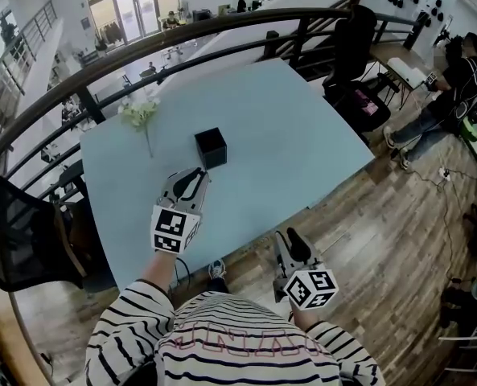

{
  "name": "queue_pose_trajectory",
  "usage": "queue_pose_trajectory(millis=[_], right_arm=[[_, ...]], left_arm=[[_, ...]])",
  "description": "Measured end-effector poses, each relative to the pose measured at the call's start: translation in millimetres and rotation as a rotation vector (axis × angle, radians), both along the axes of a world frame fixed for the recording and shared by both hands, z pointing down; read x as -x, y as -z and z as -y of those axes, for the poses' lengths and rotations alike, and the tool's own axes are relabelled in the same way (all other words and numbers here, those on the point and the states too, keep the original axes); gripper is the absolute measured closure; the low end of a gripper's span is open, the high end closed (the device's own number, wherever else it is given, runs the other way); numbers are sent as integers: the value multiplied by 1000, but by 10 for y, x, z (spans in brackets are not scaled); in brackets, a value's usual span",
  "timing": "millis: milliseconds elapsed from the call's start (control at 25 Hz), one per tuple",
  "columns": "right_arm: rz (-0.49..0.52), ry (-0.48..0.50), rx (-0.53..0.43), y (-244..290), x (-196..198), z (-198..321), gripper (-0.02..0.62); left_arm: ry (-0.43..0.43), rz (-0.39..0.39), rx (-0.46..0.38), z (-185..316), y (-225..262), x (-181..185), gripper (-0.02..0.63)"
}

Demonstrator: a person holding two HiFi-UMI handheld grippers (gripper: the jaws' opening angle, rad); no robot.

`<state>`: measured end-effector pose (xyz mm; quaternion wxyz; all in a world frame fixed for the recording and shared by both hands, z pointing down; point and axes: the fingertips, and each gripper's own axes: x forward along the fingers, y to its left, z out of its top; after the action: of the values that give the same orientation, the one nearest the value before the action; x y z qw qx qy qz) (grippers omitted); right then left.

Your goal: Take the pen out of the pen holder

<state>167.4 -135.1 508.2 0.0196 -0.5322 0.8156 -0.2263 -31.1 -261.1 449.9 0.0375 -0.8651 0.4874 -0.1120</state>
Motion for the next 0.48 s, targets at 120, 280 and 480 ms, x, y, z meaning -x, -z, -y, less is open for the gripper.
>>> queue_pose_trajectory(millis=[120,280,480], right_arm=[[-8,20,-5,4,57,-98,436],[-17,49,-16,41,153,-221,453],[-29,76,-30,45,247,-389,490]], left_arm=[[11,-14,11,-257,-39,51,535],[25,-22,22,-580,-72,125,535],[60,-38,29,-963,-124,259,535]])
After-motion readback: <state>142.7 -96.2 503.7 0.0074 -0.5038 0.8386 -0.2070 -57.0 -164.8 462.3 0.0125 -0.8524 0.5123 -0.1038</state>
